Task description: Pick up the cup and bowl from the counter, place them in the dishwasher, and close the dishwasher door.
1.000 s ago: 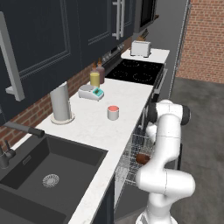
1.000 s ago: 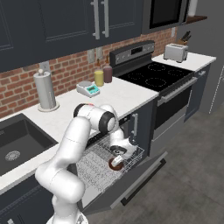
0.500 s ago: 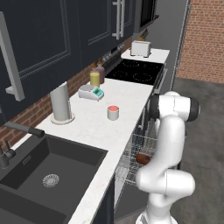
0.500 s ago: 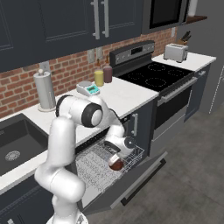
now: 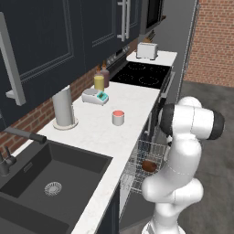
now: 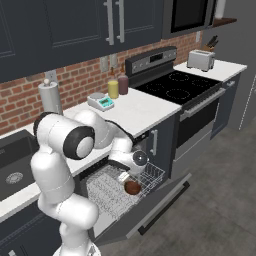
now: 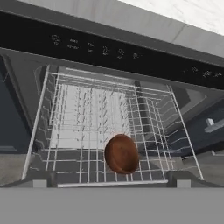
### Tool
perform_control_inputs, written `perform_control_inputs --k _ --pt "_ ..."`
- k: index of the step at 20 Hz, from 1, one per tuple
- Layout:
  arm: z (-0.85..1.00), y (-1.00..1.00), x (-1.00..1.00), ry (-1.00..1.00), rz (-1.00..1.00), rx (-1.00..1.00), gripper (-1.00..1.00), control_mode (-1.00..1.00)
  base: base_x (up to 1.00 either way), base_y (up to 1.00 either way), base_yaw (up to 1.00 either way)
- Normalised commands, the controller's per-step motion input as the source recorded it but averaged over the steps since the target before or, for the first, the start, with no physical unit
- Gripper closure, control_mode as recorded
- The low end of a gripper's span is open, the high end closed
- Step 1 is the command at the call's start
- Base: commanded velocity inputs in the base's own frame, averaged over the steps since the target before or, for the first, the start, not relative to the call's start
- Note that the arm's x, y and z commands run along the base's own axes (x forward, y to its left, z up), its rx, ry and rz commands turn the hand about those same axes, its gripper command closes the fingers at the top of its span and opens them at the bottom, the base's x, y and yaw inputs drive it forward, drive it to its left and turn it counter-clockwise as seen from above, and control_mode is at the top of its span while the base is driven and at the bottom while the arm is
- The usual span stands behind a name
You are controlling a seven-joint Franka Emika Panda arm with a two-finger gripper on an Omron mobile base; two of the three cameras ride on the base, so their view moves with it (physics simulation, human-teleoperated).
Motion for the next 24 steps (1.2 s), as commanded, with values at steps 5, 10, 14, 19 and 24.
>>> perform_control_inputs --k 5,10,14,19,24 --pt "1.0 0.0 0.0 0.11 0.0 0.0 -1.0 -1.0 0.0 0.0 0.0" --pt "1.0 0.03 0.0 0.16 -0.02 0.0 -1.0 -1.0 0.0 0.0 0.0" --pt "0.92 0.11 0.0 0.04 -0.1 -0.01 -1.0 -1.0 0.0 0.0 0.0" --pt "1.0 0.23 0.0 0.0 -0.09 0.0 -1.0 -1.0 0.0 0.0 0.0" --pt "0.79 0.26 0.0 0.0 -0.11 0.0 -1.0 -1.0 0.0 0.0 0.0"
